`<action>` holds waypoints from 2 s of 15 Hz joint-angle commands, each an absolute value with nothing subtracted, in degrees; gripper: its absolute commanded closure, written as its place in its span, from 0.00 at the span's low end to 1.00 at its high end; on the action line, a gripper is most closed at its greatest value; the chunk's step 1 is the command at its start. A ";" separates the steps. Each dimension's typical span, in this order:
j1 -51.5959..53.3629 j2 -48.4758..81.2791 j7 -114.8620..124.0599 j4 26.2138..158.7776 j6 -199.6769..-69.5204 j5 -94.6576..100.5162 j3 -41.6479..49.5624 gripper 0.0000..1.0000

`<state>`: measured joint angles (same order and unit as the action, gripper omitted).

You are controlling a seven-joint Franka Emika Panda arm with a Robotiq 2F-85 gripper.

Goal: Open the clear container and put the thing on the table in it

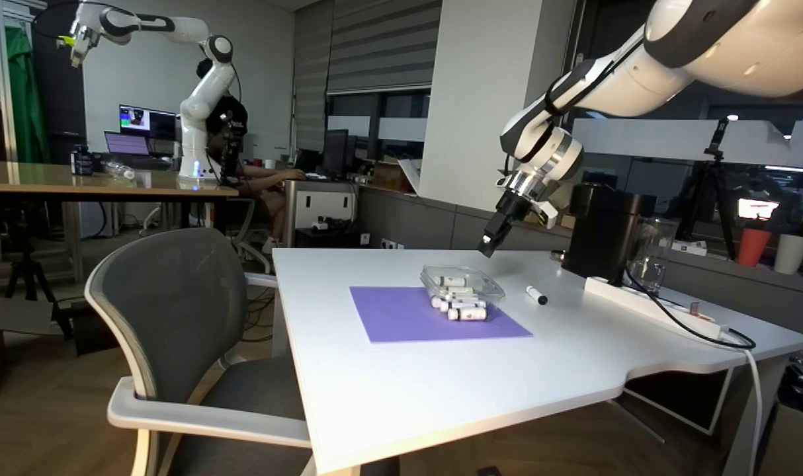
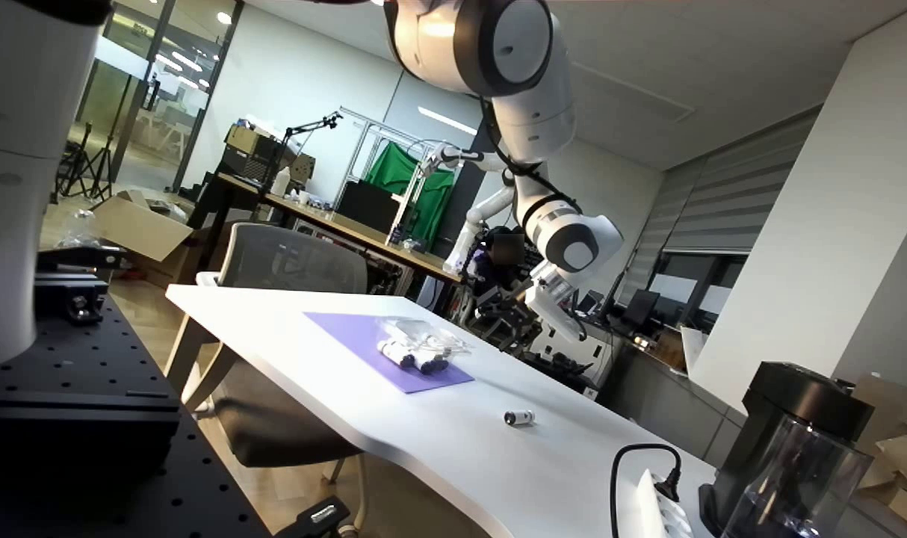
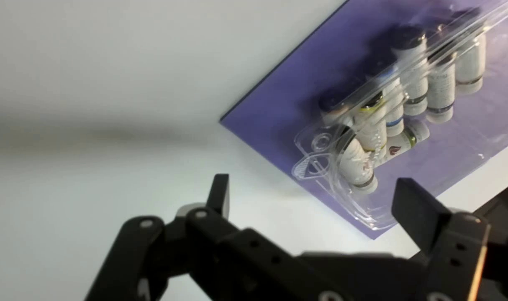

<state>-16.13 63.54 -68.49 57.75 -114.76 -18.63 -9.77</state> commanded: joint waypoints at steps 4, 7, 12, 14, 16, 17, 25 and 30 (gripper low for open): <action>-16.34 73.36 -64.16 42.62 -108.71 -21.51 -13.24 0.00; -16.14 75.35 -59.85 39.18 -105.50 -22.37 -13.39 0.00; -15.97 76.96 -52.43 35.46 -100.72 -22.31 -12.88 0.00; -15.93 77.46 -51.20 34.70 -100.24 -22.18 -12.90 0.00; -15.87 77.84 -50.32 34.39 -100.02 -22.06 -12.89 0.00; -15.82 78.03 -50.01 34.34 -99.76 -21.99 -12.89 0.00; -15.43 78.75 -48.19 34.20 -96.99 -21.88 -13.05 0.00; -15.40 78.04 -46.44 33.37 -93.57 -21.86 -12.95 0.00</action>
<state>-15.78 77.15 -49.80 37.25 -96.17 -21.80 -12.96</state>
